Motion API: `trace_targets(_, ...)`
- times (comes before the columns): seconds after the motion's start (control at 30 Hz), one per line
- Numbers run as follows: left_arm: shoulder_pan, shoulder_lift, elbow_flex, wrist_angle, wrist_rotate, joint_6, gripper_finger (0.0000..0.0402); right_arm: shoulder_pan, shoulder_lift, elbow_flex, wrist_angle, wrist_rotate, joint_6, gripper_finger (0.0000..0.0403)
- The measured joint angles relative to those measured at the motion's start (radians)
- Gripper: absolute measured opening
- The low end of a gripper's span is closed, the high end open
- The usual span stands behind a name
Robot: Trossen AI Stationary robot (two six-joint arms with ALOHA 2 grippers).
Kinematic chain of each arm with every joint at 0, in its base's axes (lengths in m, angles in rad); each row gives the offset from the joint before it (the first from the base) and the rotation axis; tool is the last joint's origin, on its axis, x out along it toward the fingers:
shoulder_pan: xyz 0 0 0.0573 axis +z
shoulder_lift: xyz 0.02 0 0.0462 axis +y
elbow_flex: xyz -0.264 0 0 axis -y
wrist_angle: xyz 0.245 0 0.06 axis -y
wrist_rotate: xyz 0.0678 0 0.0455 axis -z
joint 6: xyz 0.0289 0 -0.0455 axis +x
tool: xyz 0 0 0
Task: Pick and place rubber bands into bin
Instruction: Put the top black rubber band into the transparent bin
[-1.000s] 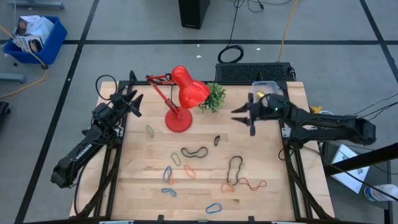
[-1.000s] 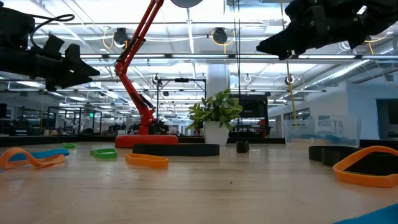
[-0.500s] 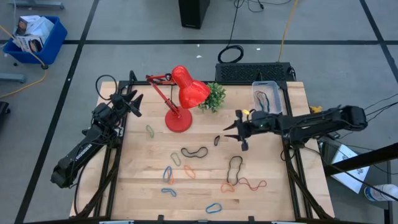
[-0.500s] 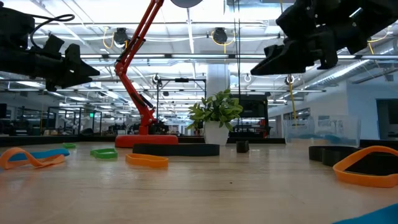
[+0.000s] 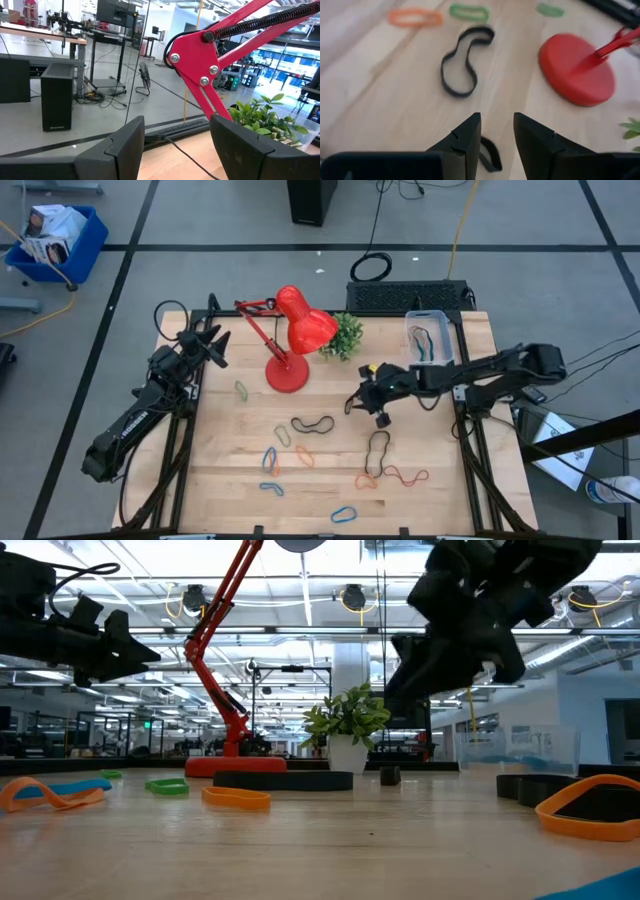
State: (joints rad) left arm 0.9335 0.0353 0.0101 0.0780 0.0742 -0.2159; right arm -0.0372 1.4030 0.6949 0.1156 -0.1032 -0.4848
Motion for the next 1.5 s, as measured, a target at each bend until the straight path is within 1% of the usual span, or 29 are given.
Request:
trace_targets(0.1, 0.000, 0.004, 0.000, -0.001, 0.000, 0.001, 0.0230, 0.000, 0.049, 0.000, 0.003, 0.001, -0.039, 0.0109)
trace_targets(0.3, 0.000, 0.008, 0.000, -0.002, 0.000, 0.003, 0.0230, -0.001, 0.134, 0.000, 0.025, 0.003, -0.055, 0.0109)
trace_targets(0.53, 0.000, 0.011, 0.000, -0.002, 0.000, 0.003, 0.0230, -0.008, 0.177, 0.000, 0.046, 0.122, -0.065, 0.0109)
trace_targets(0.6, 0.000, 0.011, 0.000, -0.002, 0.000, 0.003, 0.0230, -0.015, 0.188, 0.000, 0.044, 0.123, -0.062, 0.0109)
trace_targets(0.67, 0.000, 0.011, 0.000, -0.002, -0.001, 0.003, 0.0230, -0.021, 0.204, 0.000, 0.048, 0.099, -0.055, 0.0109)
trace_targets(0.9, 0.000, 0.011, 0.000, -0.003, -0.002, 0.003, 0.0230, -0.028, 0.264, 0.000, 0.071, 0.100, -0.059, 0.0109)
trace_targets(1.1, 0.000, 0.011, 0.000, -0.003, -0.003, 0.003, 0.0230, -0.029, 0.277, 0.002, 0.079, 0.100, -0.054, 0.0107)
trace_targets(1.27, 0.000, 0.011, 0.000, -0.003, -0.003, 0.003, 0.0230, -0.029, 0.278, 0.001, 0.083, 0.100, -0.053, 0.0078)
trace_targets(1.47, 0.000, 0.011, 0.000, -0.003, -0.003, 0.003, 0.0230, -0.028, 0.279, 0.000, 0.082, 0.098, -0.045, 0.0012)
trace_targets(1.5, 0.000, 0.011, 0.000, -0.003, -0.003, 0.003, 0.0230, -0.028, 0.277, 0.000, 0.082, 0.099, -0.045, 0.0007)
